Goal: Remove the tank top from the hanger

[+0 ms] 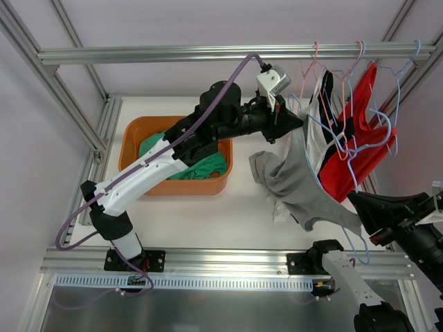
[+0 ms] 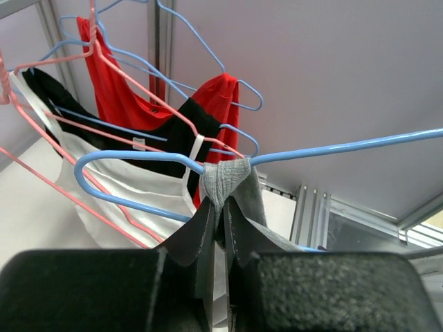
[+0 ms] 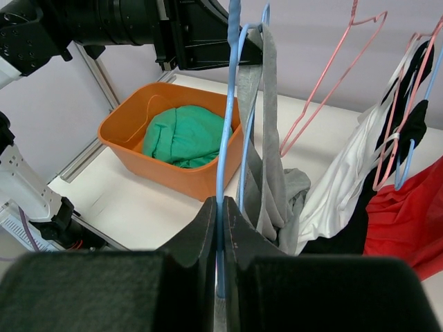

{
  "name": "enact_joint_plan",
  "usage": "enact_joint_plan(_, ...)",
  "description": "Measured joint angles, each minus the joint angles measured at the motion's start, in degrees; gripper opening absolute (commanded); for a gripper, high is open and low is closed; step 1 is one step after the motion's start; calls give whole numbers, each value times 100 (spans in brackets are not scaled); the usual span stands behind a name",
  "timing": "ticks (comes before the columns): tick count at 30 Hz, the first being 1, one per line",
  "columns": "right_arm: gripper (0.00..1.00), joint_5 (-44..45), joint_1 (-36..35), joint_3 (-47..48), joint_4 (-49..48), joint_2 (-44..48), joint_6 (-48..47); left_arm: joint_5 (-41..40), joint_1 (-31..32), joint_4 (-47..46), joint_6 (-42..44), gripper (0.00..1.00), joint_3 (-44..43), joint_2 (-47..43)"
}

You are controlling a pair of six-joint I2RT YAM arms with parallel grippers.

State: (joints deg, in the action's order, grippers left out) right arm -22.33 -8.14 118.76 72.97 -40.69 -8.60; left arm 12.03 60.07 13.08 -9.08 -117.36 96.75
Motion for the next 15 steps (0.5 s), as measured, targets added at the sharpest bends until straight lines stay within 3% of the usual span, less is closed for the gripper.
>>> enact_joint_plan(5, 0, 13, 0, -505, -90, 66, -92, -647, 0, -59, -11, 0, 560, -247)
enact_joint_plan(15, 0, -1235, -151, -1419, -407, 612, -485, -4197, 50, 9, -142, 0, 2109, -1794)
